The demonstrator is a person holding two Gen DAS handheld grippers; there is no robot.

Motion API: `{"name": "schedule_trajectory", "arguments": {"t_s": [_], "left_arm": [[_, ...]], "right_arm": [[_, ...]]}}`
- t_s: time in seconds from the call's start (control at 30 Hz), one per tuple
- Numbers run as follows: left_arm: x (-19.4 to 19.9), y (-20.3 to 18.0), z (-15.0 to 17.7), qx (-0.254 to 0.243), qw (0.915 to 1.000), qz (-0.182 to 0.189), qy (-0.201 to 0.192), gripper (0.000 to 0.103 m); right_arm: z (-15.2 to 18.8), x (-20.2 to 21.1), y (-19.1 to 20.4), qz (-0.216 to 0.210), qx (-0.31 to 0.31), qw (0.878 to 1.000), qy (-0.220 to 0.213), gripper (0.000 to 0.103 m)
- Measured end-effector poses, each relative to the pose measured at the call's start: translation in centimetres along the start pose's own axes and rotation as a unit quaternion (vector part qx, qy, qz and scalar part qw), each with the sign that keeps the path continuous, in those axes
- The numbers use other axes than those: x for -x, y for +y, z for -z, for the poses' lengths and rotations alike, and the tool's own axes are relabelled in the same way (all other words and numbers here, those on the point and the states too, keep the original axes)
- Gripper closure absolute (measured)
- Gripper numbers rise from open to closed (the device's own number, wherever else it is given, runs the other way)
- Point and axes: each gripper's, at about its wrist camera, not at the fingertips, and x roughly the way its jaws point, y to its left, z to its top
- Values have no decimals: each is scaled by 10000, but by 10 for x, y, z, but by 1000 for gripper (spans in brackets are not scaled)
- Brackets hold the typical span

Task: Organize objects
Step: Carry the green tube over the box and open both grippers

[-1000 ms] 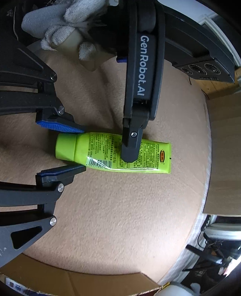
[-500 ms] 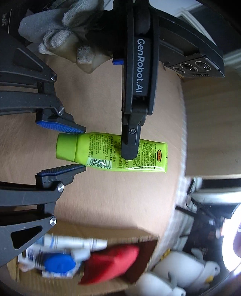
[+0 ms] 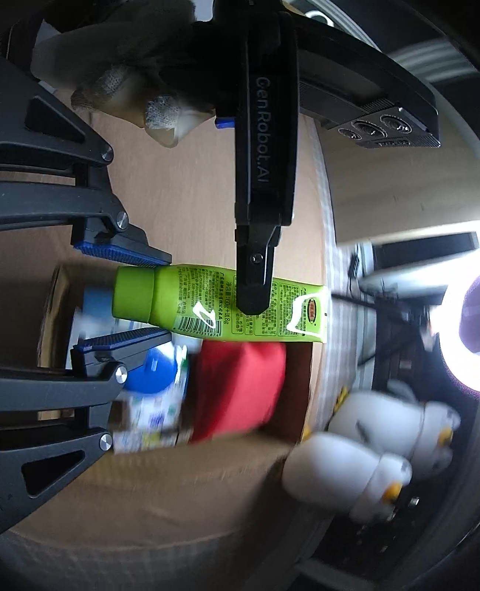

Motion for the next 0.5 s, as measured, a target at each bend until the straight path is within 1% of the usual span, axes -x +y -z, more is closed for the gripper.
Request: {"name": "schedule_trajectory", "arguments": {"t_s": [0.23, 0.27, 0.3, 0.33, 0.37, 0.4, 0.43, 0.5], "left_arm": [[-36, -32, -15, -223, 9996, 24, 167, 76], [-39, -35, -17, -262, 9995, 2, 183, 64], [-43, -38, -19, -285, 9994, -55, 210, 38], [-45, -39, -19, -287, 9993, -136, 202, 27], [-45, -39, -20, -283, 9991, -281, 109, 19], [-45, -39, -21, -307, 9988, -377, 42, 19], [-45, -38, -21, -315, 9987, -394, 48, 19], [-47, -34, -22, -290, 9986, -441, 93, 18]], "right_arm": [[4, 2, -43, 262, -309, 9992, -50, 73], [4, 2, -48, 302, -341, 9989, -60, 72], [4, 1, -52, 342, -361, 9987, -72, 72], [3, 1, -56, 393, -364, 9985, -89, 71], [3, 0, -60, 414, -354, 9985, -99, 69], [3, 0, -62, 398, -354, 9985, -80, 60], [4, 1, -65, 414, -376, 9984, -90, 51], [8, 7, -68, 495, -400, 9978, -158, 44]]}}
